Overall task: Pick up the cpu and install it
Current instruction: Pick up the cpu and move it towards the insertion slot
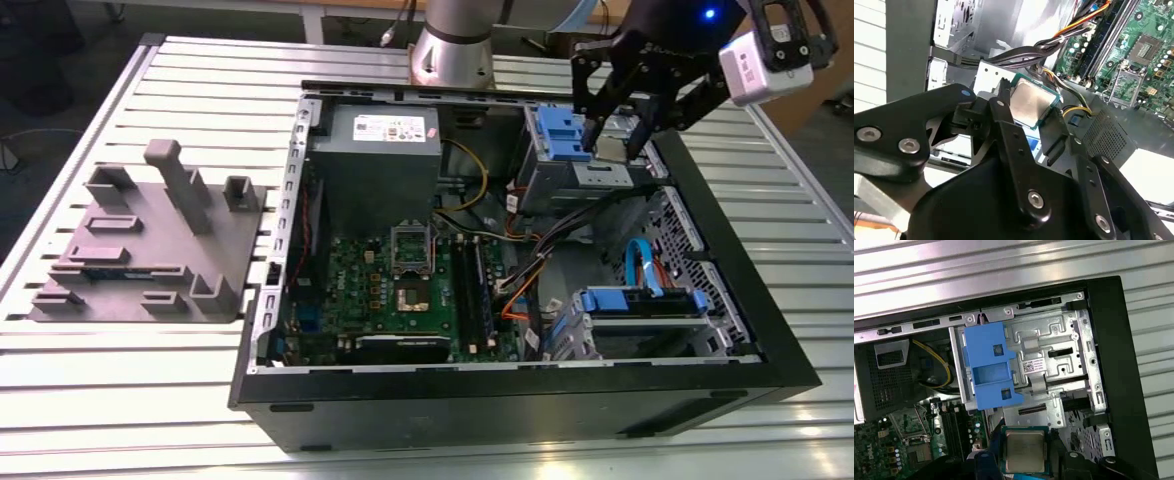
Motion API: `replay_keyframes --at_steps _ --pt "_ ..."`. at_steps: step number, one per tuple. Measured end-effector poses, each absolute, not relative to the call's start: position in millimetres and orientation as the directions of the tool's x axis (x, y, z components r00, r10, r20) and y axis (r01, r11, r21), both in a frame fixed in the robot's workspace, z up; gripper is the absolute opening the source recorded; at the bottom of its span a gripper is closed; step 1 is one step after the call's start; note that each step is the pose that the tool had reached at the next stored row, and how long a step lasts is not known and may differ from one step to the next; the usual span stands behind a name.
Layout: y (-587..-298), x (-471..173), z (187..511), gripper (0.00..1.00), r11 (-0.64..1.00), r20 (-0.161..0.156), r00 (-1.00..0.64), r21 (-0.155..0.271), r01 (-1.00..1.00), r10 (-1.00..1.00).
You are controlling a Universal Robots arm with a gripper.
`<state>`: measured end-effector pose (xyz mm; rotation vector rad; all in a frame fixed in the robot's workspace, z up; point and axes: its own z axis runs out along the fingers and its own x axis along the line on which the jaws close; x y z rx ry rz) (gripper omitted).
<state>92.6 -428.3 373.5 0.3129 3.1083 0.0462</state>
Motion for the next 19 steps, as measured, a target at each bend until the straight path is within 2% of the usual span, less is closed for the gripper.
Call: replay_keyframes --at_steps 19 --pt "-428.4 81.5 373.4 0.47 0.980 -0.014 -0.980 0.031 0.199 0.199"
